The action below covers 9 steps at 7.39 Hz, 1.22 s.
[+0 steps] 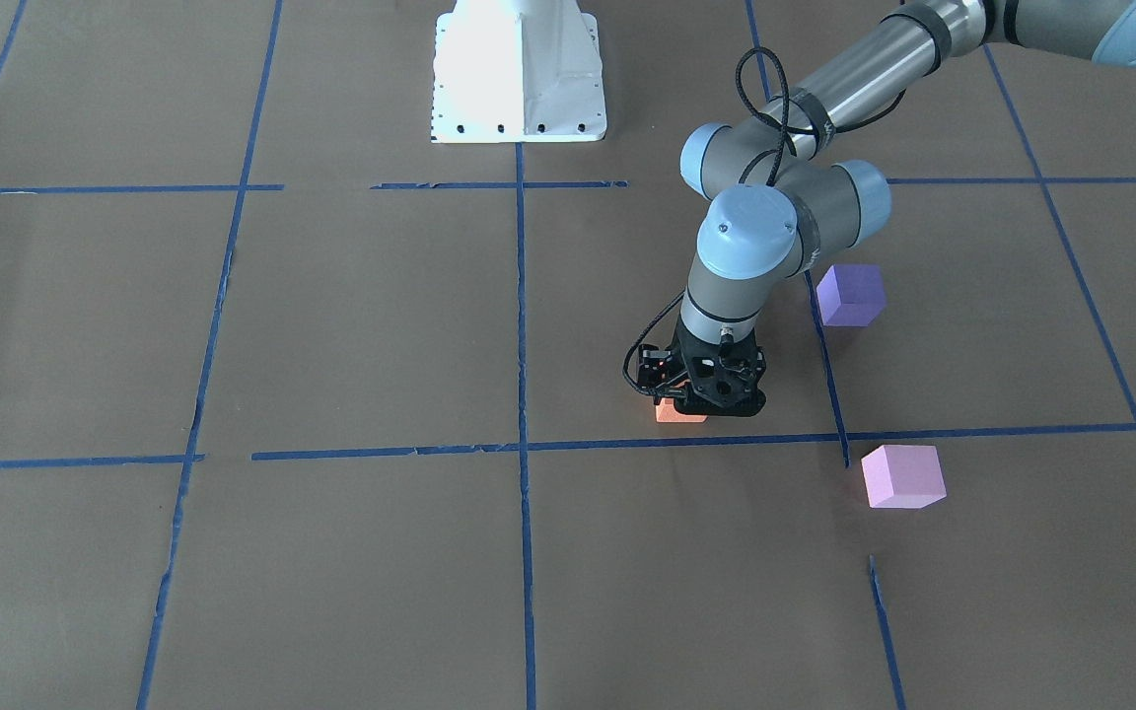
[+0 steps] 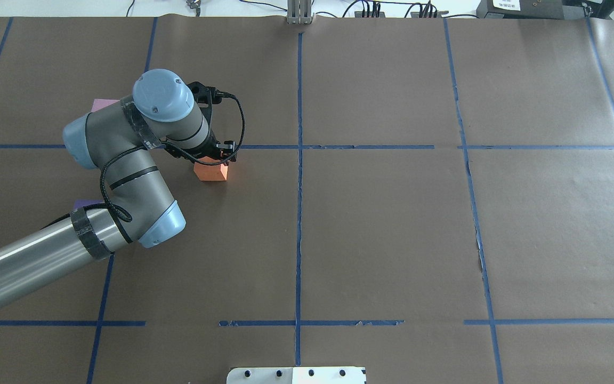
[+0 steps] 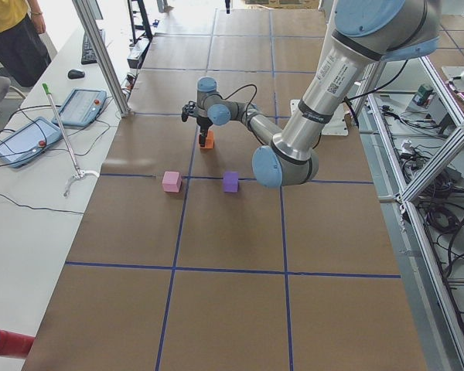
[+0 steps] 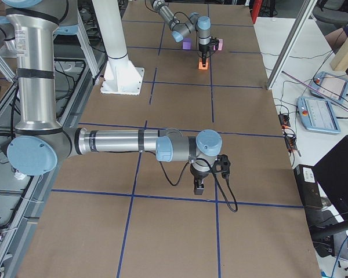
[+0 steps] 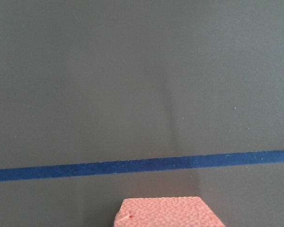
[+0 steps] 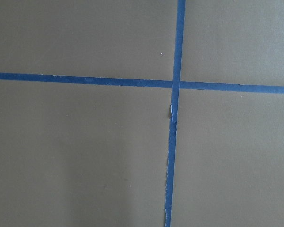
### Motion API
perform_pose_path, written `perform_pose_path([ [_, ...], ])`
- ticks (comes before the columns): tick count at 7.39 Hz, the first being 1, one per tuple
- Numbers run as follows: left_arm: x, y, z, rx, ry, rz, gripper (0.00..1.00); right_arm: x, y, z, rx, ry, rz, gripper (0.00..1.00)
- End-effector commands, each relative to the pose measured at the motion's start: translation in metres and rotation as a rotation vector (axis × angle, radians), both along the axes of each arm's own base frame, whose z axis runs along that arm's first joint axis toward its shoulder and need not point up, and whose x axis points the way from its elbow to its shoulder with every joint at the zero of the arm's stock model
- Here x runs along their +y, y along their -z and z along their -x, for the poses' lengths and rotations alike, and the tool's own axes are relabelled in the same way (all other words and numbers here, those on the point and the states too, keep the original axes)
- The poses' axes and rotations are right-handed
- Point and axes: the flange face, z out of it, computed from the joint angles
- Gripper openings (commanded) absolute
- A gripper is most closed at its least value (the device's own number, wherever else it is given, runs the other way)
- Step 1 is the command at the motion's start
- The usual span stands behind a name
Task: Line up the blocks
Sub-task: 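Carry the orange cube with the left gripper toward the pink cube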
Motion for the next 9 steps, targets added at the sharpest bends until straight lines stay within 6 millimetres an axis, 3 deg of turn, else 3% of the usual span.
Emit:
perform_pose_path([
  [1, -0.001, 0.004, 0.005, 0.019, -0.014, 0.011, 0.14, 0.0, 0.0, 0.0, 0.0, 0.0, 0.0, 1.0],
  [3, -0.032, 0.052, 0.096, 0.051, -0.028, -0.027, 0.12, 0.0, 0.0, 0.0, 0.0, 0.0, 0.0, 1.0],
  [4, -0.039, 0.047, 0.137, 0.023, -0.032, -0.054, 0.13, 0.0, 0.0, 0.0, 0.0, 0.0, 0.001, 1.0],
  [6, -0.032, -0.02, 0.199, 0.01, -0.019, -0.051, 0.14, 0.0, 0.0, 0.0, 0.0, 0.0, 0.001, 1.0],
  [7, -0.02, -0.071, 0.222, 0.028, -0.058, -0.024, 0.14, 0.0, 0.0, 0.0, 0.0, 0.0, 0.001, 1.0],
  [8, -0.021, -0.097, 0.241, 0.034, -0.047, 0.014, 0.15, 0.0, 0.0, 0.0, 0.0, 0.0, 0.0, 1.0],
  [9, -0.019, -0.115, 0.246, 0.043, -0.056, 0.054, 0.16, 0.0, 0.0, 0.0, 0.0, 0.0, 0.0, 1.0],
])
